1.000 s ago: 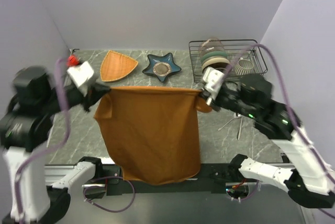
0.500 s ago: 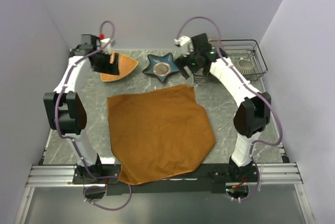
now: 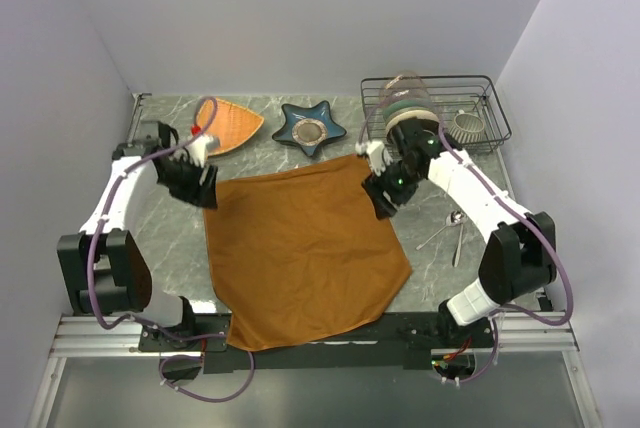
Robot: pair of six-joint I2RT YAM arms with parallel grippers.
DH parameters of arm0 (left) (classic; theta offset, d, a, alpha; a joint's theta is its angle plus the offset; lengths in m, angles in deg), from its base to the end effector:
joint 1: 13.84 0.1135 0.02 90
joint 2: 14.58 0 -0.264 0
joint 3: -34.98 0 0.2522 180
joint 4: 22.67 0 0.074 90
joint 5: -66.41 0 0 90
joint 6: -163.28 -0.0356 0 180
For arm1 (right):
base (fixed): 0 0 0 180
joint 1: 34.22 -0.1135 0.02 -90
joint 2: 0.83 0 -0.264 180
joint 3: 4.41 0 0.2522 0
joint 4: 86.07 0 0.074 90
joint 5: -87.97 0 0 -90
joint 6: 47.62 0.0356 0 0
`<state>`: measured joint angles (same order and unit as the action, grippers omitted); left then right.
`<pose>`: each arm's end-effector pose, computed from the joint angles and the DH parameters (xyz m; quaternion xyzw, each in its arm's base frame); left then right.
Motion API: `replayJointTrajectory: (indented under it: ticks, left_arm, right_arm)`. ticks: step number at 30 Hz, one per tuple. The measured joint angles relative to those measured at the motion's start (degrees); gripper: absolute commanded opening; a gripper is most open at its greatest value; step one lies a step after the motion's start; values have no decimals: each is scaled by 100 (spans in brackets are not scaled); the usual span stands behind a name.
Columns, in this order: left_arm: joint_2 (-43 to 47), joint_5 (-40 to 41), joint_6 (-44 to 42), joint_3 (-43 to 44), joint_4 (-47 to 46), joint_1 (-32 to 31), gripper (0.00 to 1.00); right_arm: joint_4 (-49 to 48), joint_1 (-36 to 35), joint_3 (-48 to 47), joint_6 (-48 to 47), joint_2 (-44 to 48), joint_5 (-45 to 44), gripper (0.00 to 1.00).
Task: Fold the napkin into a case and place the utensils inside
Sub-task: Flatten out the crumpled napkin at the center of the board.
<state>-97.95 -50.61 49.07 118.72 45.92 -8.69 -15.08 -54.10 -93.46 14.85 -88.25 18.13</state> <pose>0.2813 0.0091 0.2792 0.2016 0.9343 -0.1754 0.2358 0.2761 0.1129 0.2839 -0.4181 0.8743 0.1600 0.1875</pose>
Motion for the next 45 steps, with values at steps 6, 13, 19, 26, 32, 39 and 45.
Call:
replayJointTrajectory:
  ticks: [6, 13, 19, 26, 32, 39, 45]
  left_arm:
    - [-114, 428, -411, -944, 164, -487, 41]
    - [-1541, 1036, -229, -693, -280, -675, 20]
    - [-2444, 1451, 7, 118, -354, -599, 14]
    - [-3176, 1580, 306, 1239, -455, -361, 21]
    - [-2892, 1274, 136, 1176, -651, -234, 58]
    - [-691, 442, -533, 363, -297, -262, 68]
    - [-61, 96, -837, 48, 20, -354, 68]
  right_arm:
    - [146, -90, 898, -66, -103, 184, 53]
    - [-243, -326, 933, 87, -737, 170, 40]
    - [-638, -345, 752, 308, -1893, -107, 38]
    - [-885, -343, -660, 592, -2739, -358, 41]
    - [-866, -291, -660, 603, -2079, 72, 62]
    - [-168, -85, 1574, 140, 846, 444, 81]
    - [-201, -483, 2070, -739, 1099, -52, 81]
